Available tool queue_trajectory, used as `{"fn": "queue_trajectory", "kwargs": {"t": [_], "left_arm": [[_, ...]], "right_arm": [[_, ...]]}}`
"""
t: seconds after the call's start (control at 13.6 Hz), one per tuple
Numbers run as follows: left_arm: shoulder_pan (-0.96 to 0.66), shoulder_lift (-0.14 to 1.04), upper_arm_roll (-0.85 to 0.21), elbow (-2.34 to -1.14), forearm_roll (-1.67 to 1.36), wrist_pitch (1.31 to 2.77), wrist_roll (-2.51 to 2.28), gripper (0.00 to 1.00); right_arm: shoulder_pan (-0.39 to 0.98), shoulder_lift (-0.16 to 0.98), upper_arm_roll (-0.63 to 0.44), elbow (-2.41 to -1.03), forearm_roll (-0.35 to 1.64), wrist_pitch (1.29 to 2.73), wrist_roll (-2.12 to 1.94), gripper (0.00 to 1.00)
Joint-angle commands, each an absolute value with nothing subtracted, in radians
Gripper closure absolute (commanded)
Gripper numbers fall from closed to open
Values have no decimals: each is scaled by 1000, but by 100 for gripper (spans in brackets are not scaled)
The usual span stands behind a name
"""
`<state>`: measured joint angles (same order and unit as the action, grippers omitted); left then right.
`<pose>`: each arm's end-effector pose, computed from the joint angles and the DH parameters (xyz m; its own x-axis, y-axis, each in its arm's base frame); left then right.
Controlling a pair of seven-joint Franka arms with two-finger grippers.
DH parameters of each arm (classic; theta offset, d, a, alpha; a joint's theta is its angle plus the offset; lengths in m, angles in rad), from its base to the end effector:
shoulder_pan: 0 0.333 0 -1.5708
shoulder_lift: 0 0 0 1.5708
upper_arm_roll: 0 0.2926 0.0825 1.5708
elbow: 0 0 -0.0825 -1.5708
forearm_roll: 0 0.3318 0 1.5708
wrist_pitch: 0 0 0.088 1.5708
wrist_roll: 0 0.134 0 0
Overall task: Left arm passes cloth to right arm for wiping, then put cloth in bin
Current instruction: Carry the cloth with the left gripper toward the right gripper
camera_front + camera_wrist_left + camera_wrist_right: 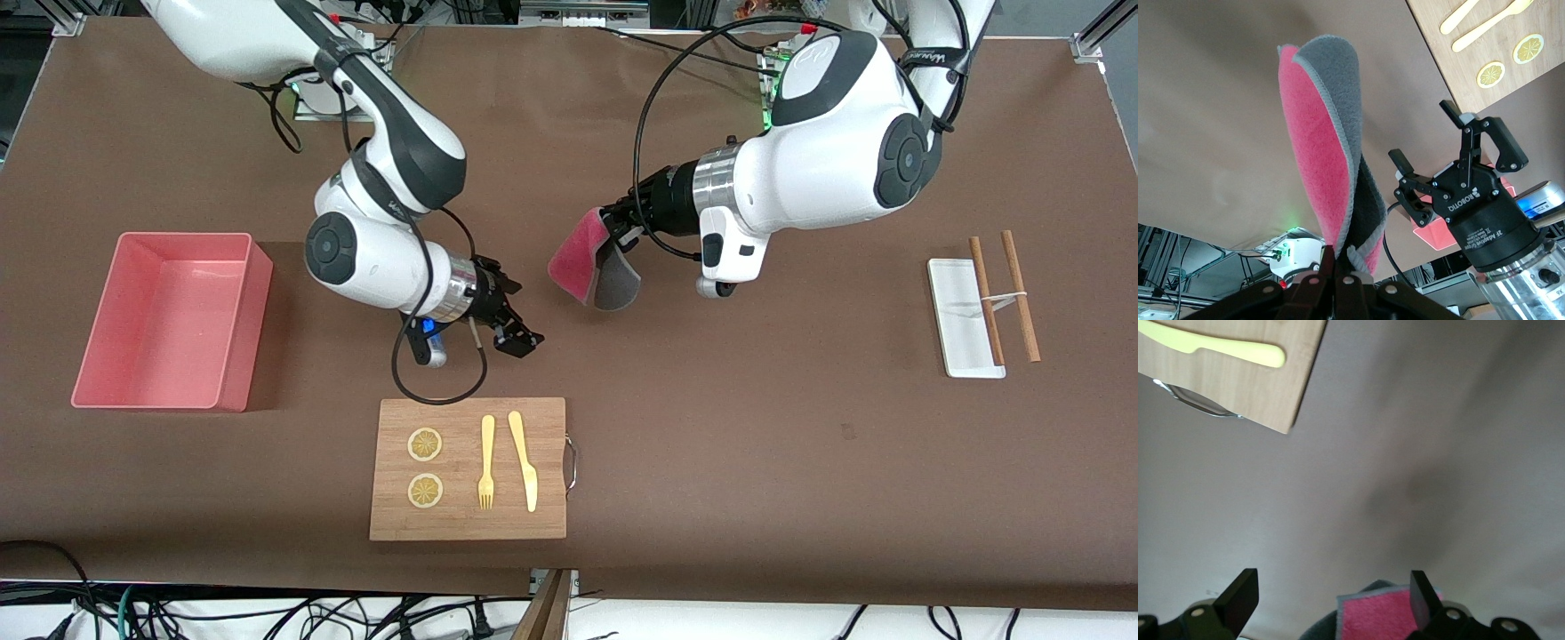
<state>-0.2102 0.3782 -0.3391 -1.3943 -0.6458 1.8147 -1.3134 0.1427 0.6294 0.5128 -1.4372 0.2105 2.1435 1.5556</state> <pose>0.5141 -0.3517 0.4992 0.4954 0.5602 -0.6639 0.8297 -0.5315 0.1707 0.5593 0.3669 0.3560 0.4156 -0.7831 -0.4627 -0.9019 -0.4206 -0.0984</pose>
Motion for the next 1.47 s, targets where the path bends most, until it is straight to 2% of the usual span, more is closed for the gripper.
{"fn": "queue_trajectory", "kwargs": {"t": [0.0, 0.66, 0.88, 1.1, 1.4], "left_arm": [[-215, 393, -331, -1367, -669, 1813, -1302, 100], [-215, 394, -331, -1367, -667, 1813, -1302, 100], [-215, 393, -331, -1368, -667, 1813, -1301, 100], [-215, 394, -331, -1368, -667, 1813, -1299, 100], [-215, 394, -331, -1368, -667, 1813, -1295, 100]], "right_arm": [[146, 629, 549, -1462, 206, 2114, 1563, 0], [150, 661, 598, -1463, 213, 2023, 1572, 2], [150, 669, 604, -1463, 244, 2008, 1569, 43], [149, 673, 604, -1462, 291, 2008, 1569, 97], [144, 673, 601, -1453, 316, 2008, 1574, 100]]}}
